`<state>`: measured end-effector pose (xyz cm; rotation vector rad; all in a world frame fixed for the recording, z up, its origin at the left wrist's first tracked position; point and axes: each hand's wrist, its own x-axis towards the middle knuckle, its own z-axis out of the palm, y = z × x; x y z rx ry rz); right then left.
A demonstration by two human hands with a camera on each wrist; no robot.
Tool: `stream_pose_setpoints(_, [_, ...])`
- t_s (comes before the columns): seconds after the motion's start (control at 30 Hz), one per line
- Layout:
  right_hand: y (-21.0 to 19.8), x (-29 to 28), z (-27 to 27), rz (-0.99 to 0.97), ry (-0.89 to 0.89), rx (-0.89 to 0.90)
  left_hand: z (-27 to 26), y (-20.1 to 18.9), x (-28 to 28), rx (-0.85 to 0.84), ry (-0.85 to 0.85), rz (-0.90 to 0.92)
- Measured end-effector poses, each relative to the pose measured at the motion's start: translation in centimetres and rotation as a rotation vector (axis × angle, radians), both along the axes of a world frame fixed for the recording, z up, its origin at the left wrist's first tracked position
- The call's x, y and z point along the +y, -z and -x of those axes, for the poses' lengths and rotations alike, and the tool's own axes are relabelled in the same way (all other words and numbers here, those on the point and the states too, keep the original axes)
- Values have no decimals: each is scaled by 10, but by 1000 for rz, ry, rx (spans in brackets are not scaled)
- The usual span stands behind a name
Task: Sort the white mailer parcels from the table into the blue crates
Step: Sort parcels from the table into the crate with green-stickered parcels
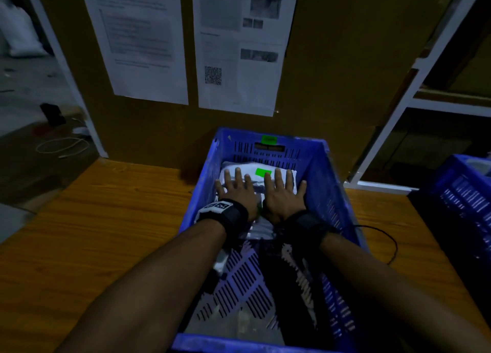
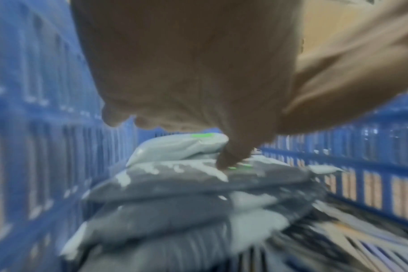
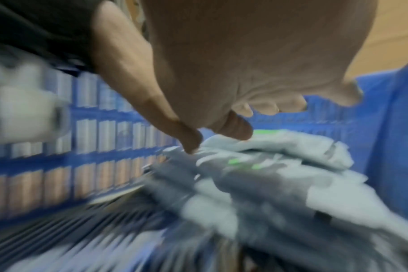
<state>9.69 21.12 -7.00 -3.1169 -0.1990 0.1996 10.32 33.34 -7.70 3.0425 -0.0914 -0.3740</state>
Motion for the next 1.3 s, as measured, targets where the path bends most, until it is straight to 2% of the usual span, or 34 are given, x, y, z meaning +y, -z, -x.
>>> stream_pose_setpoints(0.13, [-1,-10,-20,-22,-24,62,-26,1,8,34,109,-23])
stream_pose_setpoints(0.43, [14,-19,-40,-21,-27,212,-53,18,15,105,141,-26])
stream_pose_setpoints(0.77, [33,-24,-51,13,-21,230,-59,42,14,96,144,-4])
stream_pose_setpoints(1.0, [34,-26,-52,-7,-30,220,-57,35,15,101,151,9])
stream_pose_setpoints(1.13, [19,-26,-53,-49,-44,174,-54,25,11,72,115,53])
stream_pose_setpoints(1.3, [-27,-19,-48,-81,-60,46,-43,6,2,-27,115,81])
